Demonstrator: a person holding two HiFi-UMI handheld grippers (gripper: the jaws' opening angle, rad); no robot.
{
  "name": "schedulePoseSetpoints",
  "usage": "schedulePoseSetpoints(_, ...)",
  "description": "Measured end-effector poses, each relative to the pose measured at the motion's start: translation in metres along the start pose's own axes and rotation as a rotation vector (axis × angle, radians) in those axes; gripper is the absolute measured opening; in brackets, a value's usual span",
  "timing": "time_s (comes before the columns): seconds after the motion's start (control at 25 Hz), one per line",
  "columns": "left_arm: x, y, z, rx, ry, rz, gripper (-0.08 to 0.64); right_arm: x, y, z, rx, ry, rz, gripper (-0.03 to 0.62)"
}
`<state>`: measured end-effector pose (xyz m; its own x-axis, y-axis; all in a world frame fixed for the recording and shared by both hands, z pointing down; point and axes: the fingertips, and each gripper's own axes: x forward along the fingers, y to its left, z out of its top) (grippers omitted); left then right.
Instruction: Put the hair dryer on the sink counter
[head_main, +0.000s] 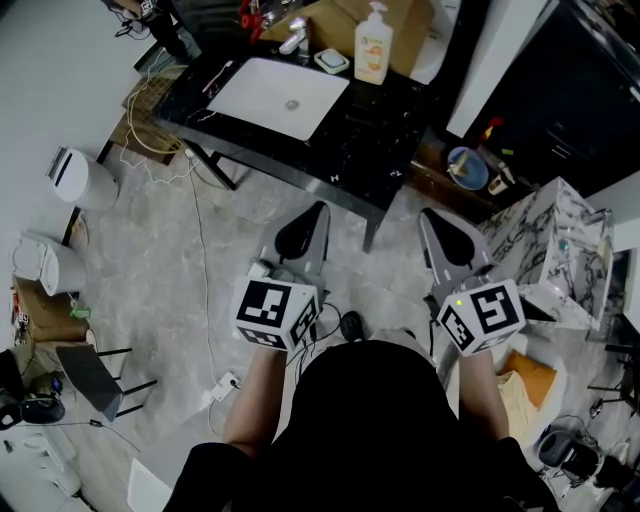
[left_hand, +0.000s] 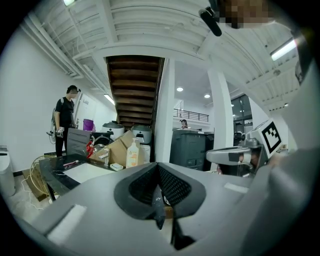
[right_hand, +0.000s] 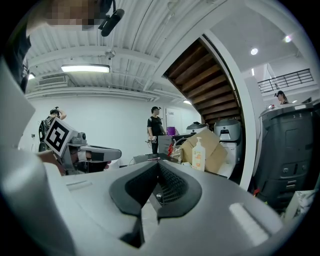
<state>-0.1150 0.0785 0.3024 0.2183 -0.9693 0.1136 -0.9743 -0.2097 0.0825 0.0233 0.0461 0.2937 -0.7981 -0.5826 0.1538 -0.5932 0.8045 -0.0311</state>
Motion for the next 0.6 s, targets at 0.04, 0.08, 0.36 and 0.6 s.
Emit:
schedulePoseSetpoints(0.04, 0.0, -0.002, 0.0, 0.001, 0.001, -0.003, 0.0, -0.001, 0.0, 0.001, -0.001, -0.002, 0.001, 0.008)
schedulePoseSetpoints(0.08, 0.001, -0.004, 0.0, 0.004, 0.002, -0.007, 0.0, -0.001, 0.0, 0.001, -0.001, -0.005, 0.001, 0.008)
schedulePoseSetpoints(0.36, 0.002, -0.011, -0.004, 0.006, 0.017, -0.029, 0.0, -0.006, -0.005, 0.0, 0.006, -0.003, -0.017, 0.008)
schedulePoseSetpoints(0.6, 0.005, -0.012, -0.01, -0.002, 0.027, -0.036, 0.0, -0.006, -0.008, -0.007, 0.011, 0.006, -0.024, 0.008)
